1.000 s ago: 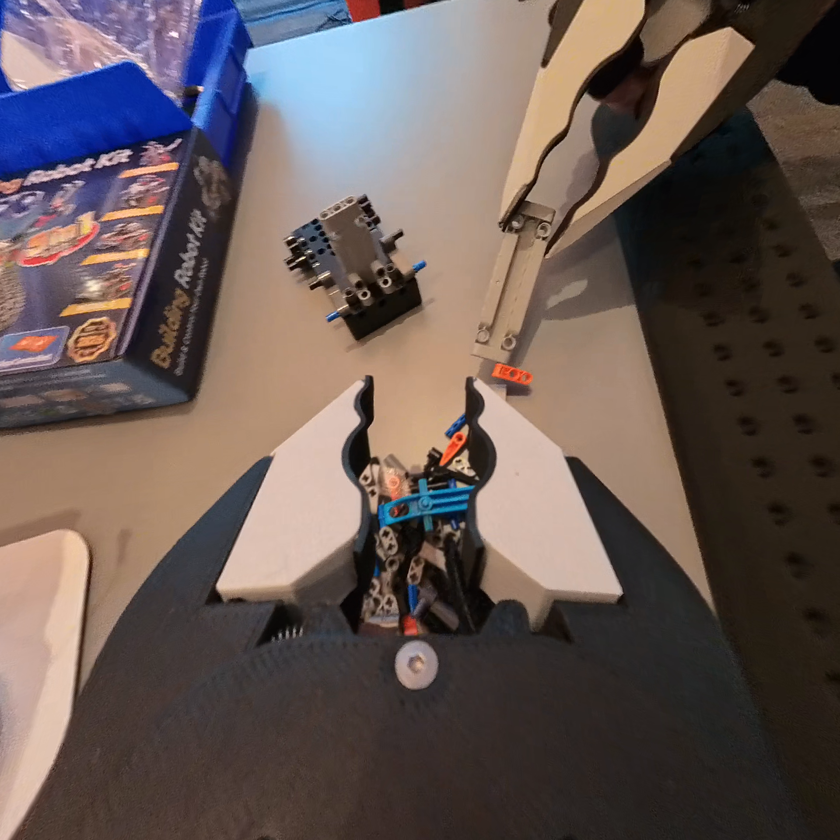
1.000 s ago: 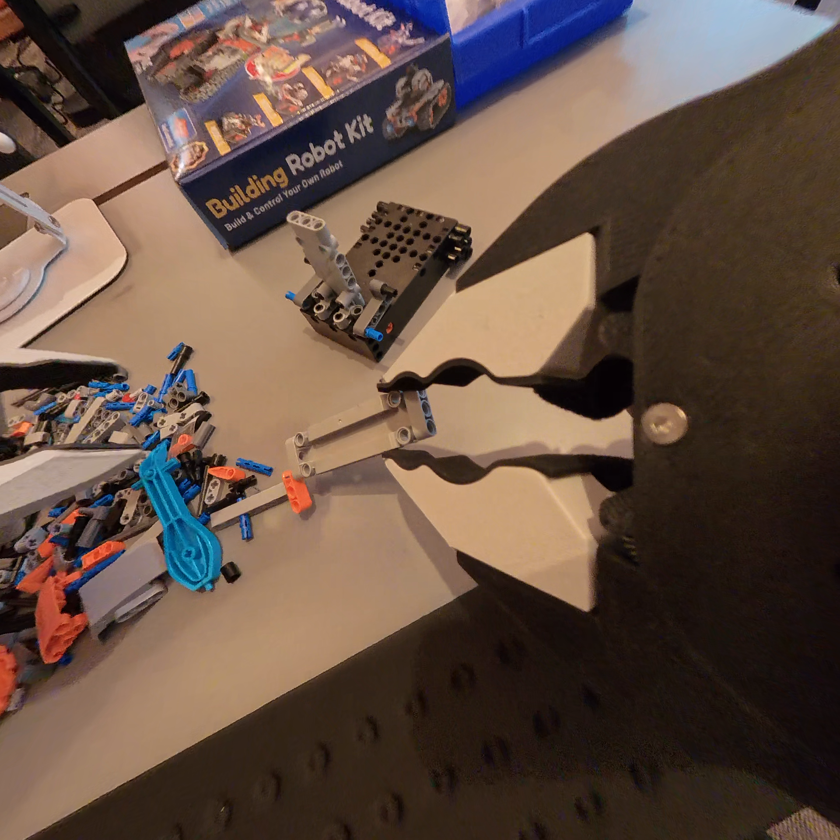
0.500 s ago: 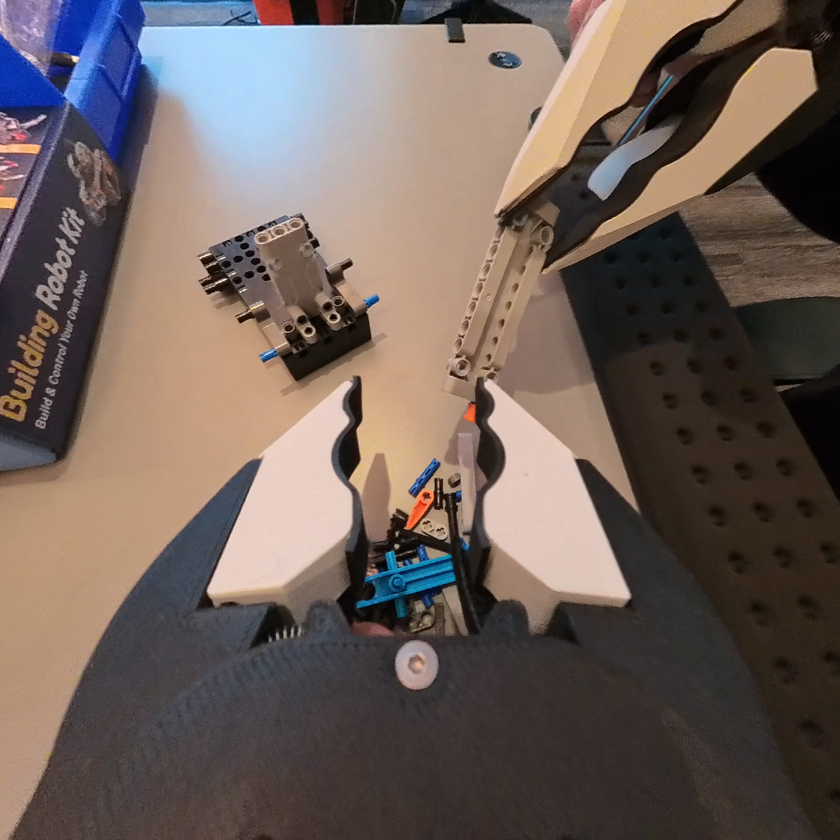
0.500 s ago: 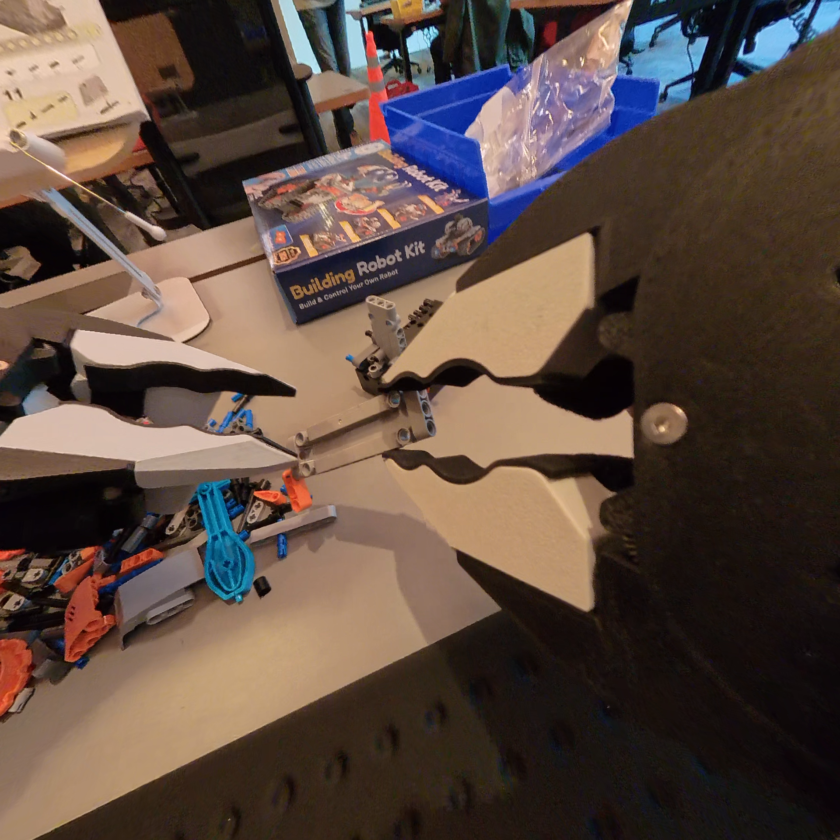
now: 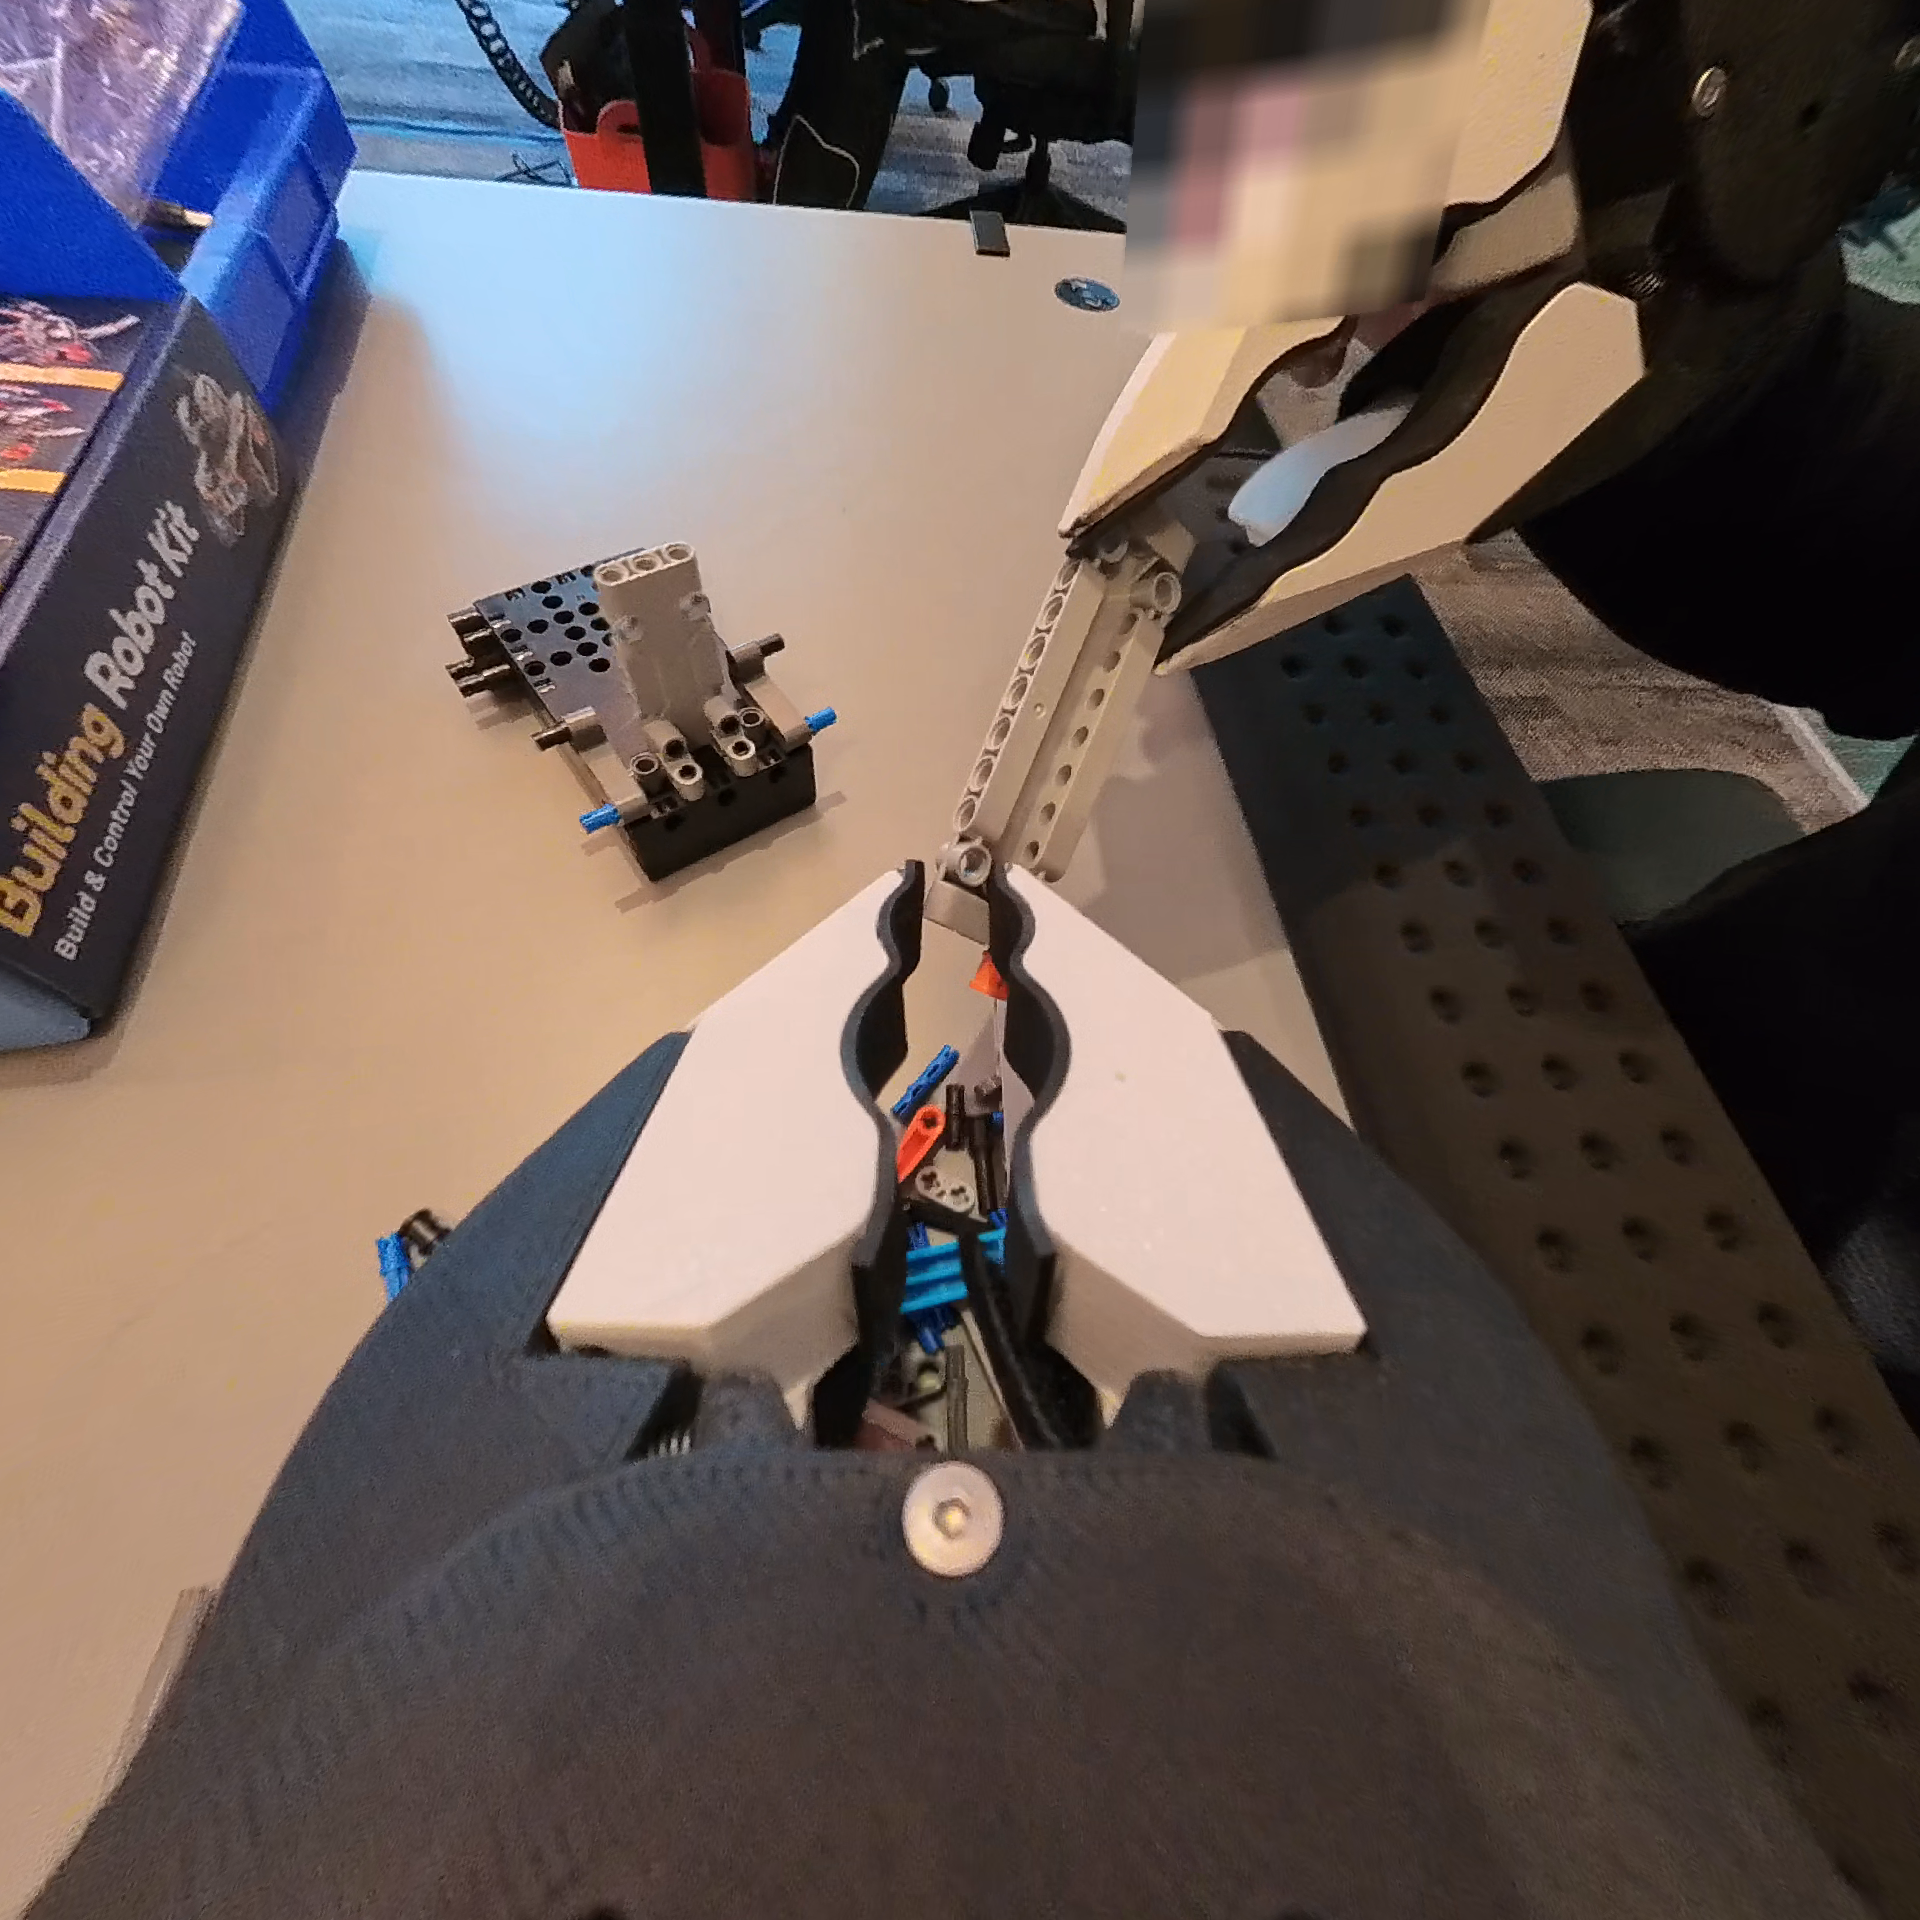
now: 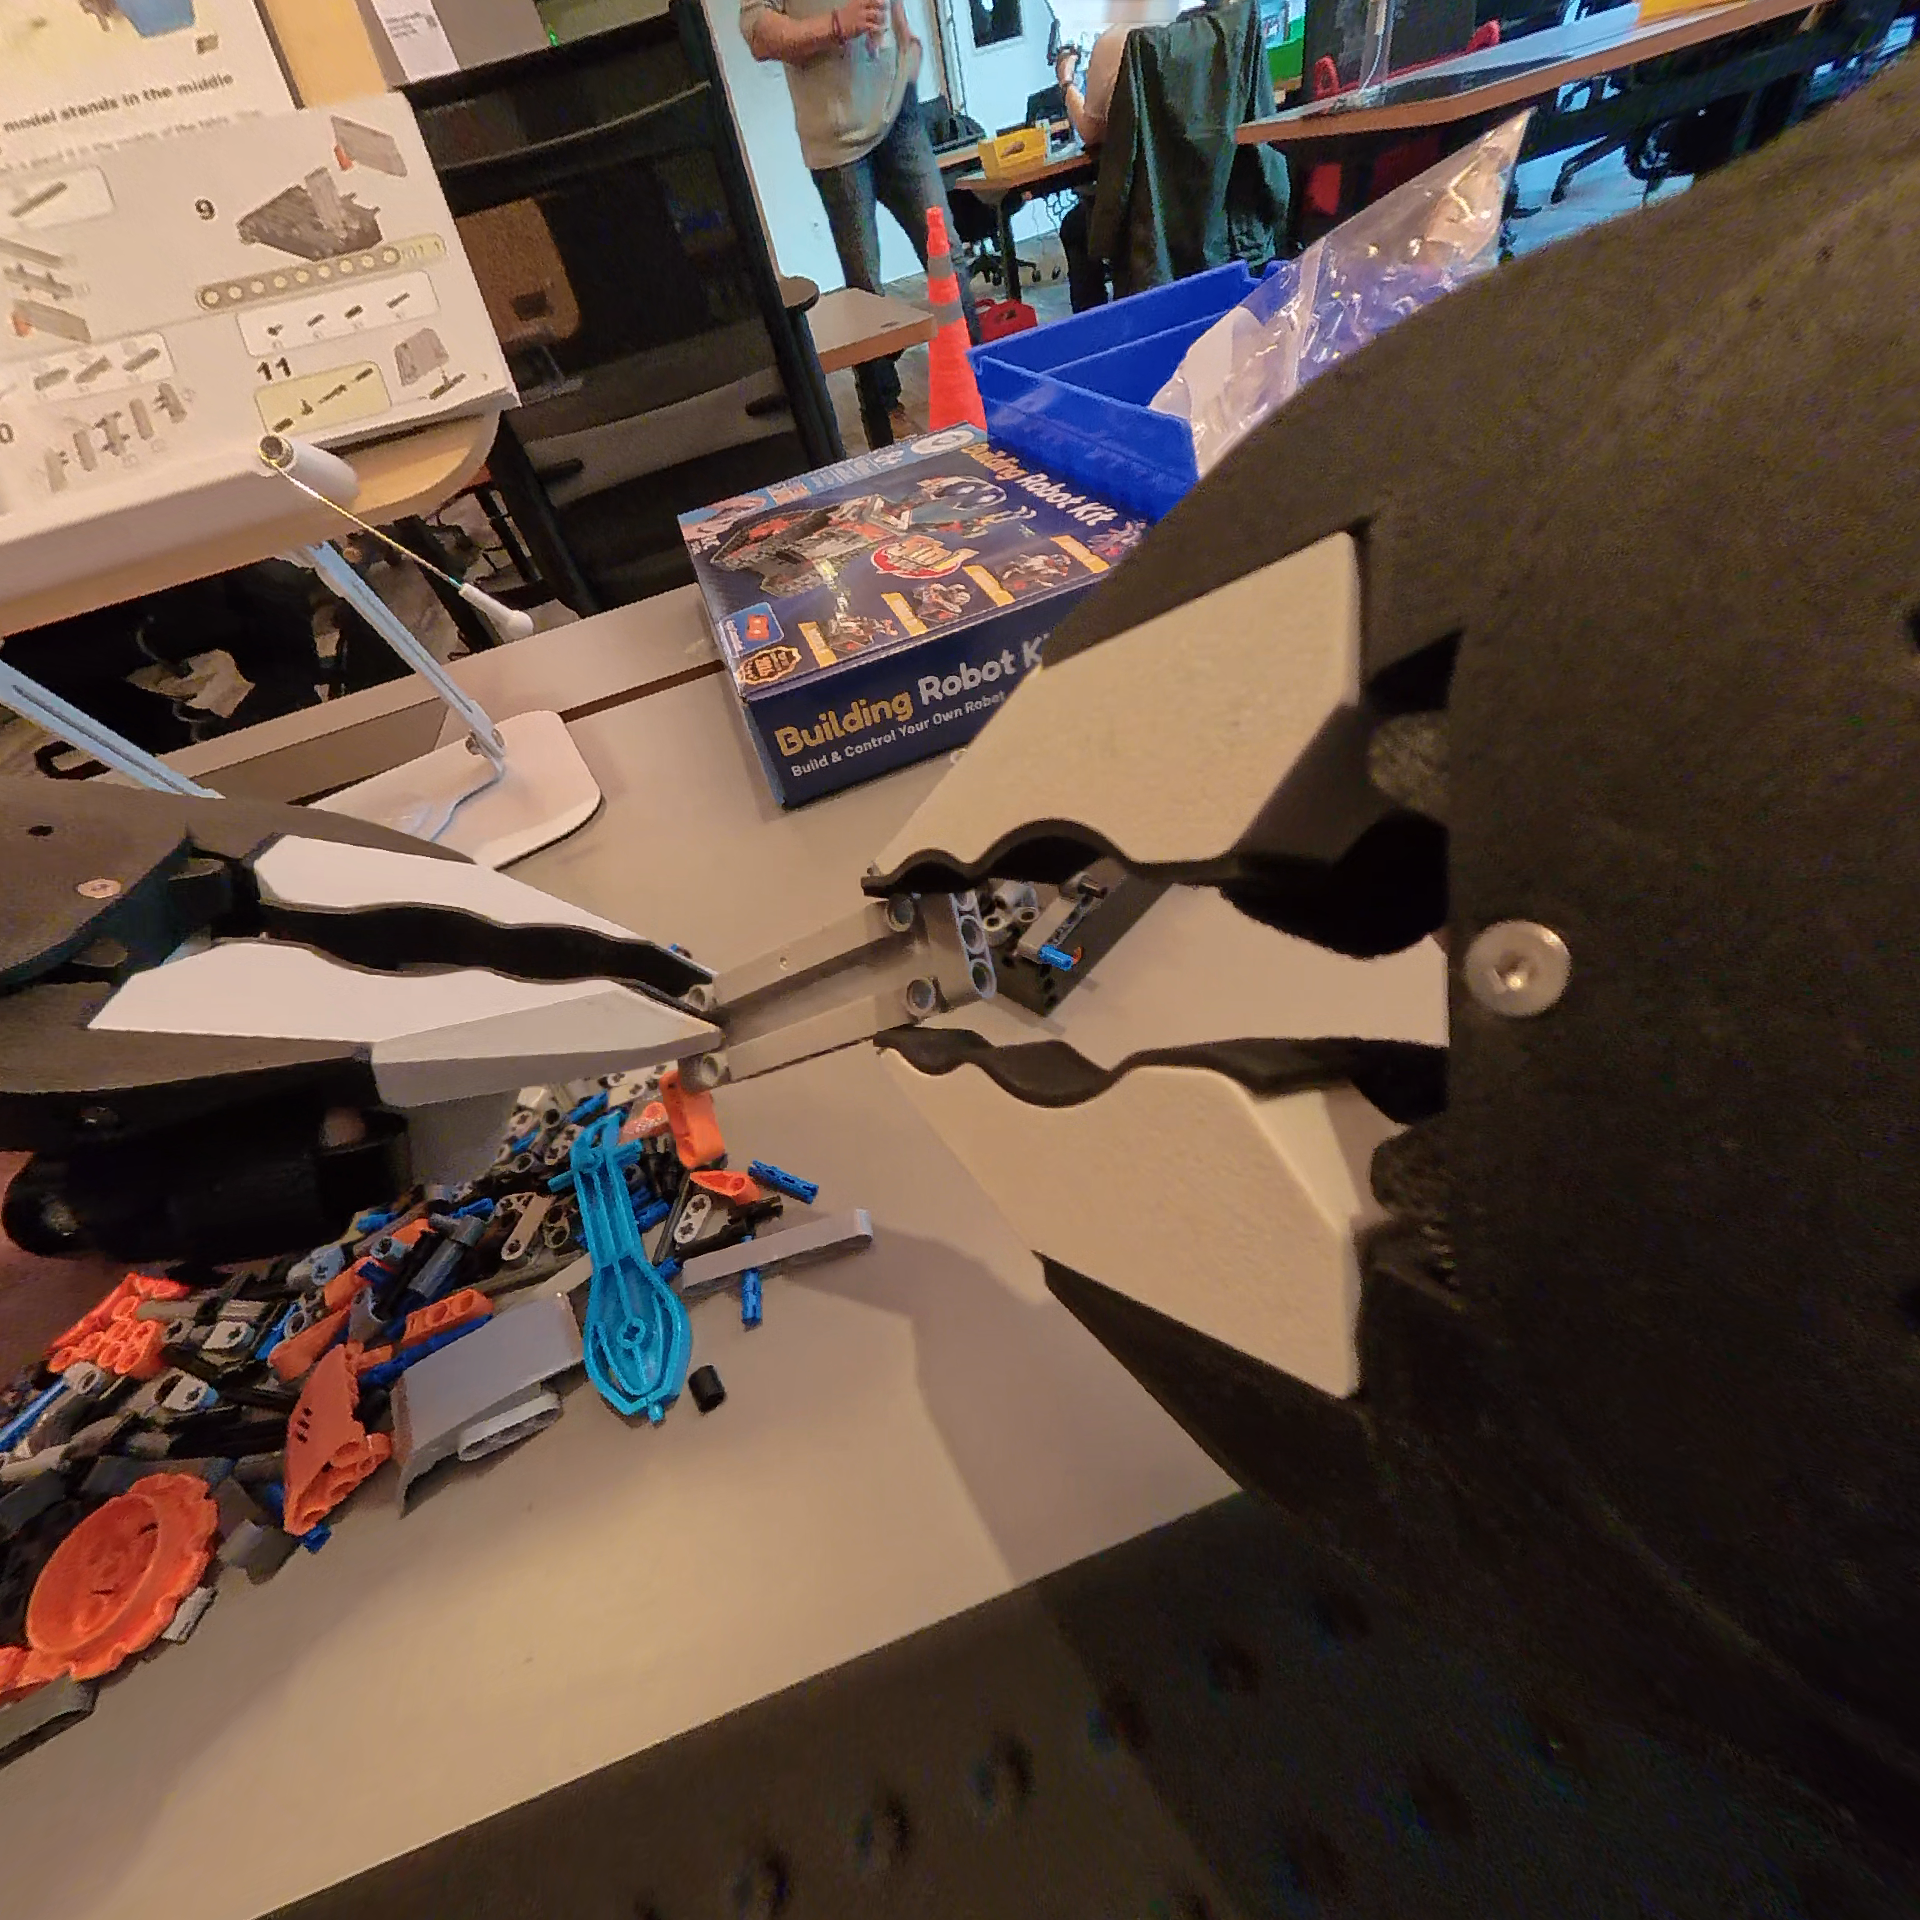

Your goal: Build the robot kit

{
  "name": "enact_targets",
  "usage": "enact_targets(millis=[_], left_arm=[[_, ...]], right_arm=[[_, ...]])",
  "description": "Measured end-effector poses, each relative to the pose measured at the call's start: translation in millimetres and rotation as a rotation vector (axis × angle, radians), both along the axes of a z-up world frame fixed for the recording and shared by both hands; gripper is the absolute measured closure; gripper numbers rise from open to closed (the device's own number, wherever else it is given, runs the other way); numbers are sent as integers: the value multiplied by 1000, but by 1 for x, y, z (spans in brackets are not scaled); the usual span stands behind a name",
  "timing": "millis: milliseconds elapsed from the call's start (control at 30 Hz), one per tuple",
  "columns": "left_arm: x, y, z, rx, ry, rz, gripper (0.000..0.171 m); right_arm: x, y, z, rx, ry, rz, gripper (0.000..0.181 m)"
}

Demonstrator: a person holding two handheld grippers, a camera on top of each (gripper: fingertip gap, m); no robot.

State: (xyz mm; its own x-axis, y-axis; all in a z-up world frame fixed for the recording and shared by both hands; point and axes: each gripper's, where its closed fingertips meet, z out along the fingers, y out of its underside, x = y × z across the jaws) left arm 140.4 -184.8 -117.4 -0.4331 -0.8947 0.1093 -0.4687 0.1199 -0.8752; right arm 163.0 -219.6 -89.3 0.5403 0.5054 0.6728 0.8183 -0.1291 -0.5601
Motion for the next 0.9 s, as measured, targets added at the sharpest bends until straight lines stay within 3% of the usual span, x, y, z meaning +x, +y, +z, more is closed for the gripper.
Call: enact_targets(millis=[467, 900], left_arm=[[-23, 23, 13, 14, -70, 107, 162], [-32, 36, 23, 197, -151, 181, 163]], right_arm=[[-19, 23, 7, 67, 60, 22, 157], [-22, 39, 4, 31, 254, -9, 151]])
